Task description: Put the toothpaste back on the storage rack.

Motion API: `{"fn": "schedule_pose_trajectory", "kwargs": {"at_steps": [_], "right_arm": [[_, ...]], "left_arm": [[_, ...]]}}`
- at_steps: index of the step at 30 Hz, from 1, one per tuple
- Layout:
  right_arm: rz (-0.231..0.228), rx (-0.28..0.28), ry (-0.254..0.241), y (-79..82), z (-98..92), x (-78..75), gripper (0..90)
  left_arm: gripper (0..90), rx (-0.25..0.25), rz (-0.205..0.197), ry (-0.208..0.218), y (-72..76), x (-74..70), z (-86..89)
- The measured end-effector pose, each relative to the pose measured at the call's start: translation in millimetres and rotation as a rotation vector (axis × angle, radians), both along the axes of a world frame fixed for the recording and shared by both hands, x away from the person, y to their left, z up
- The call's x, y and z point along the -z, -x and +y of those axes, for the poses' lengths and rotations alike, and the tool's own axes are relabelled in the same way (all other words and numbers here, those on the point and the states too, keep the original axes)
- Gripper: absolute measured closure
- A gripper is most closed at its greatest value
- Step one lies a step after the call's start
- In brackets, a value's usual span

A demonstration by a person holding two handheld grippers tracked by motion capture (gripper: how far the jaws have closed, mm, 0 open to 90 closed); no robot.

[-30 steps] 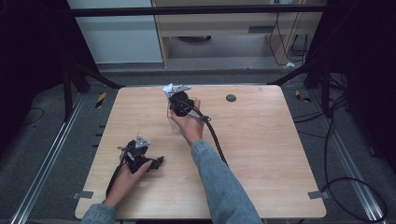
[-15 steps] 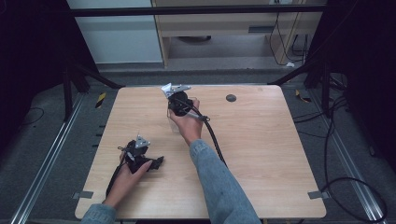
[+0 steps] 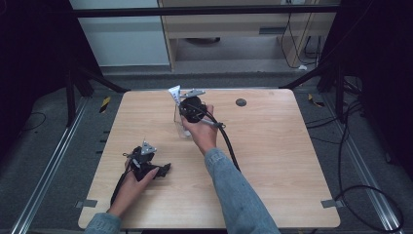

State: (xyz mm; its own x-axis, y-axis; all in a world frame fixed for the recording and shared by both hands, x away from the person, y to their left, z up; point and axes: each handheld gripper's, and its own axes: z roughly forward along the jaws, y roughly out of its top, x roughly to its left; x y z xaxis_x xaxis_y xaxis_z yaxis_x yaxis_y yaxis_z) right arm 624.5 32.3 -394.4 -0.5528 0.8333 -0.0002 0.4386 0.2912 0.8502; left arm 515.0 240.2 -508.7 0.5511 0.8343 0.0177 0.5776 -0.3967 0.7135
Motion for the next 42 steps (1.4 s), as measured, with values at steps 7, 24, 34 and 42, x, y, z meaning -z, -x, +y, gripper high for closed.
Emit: {"fn": "schedule_pose_trajectory", "kwargs": {"at_steps": [7,24,34,42], "right_arm": [[0.001,0.023,0.009,4.9,-19.6,-4.6,75.7],[0.000,0.069,0.021,19.5,-64.8,-16.3,75.5],[0.006,0.087,0.013,25.8,-84.9,-20.7,74.5],[0.011,0.094,0.011,28.4,-94.2,-23.1,74.0]], "left_arm": [[0.0,0.001,0.000,0.000,0.0,-0.1,0.1],[0.0,0.001,0.001,-0.004,0.0,-0.2,0.2],[0.0,0.002,0.000,-0.003,-0.1,-0.1,0.2],[0.0,0.003,0.001,-0.004,-0.1,-0.2,0.3]]}}
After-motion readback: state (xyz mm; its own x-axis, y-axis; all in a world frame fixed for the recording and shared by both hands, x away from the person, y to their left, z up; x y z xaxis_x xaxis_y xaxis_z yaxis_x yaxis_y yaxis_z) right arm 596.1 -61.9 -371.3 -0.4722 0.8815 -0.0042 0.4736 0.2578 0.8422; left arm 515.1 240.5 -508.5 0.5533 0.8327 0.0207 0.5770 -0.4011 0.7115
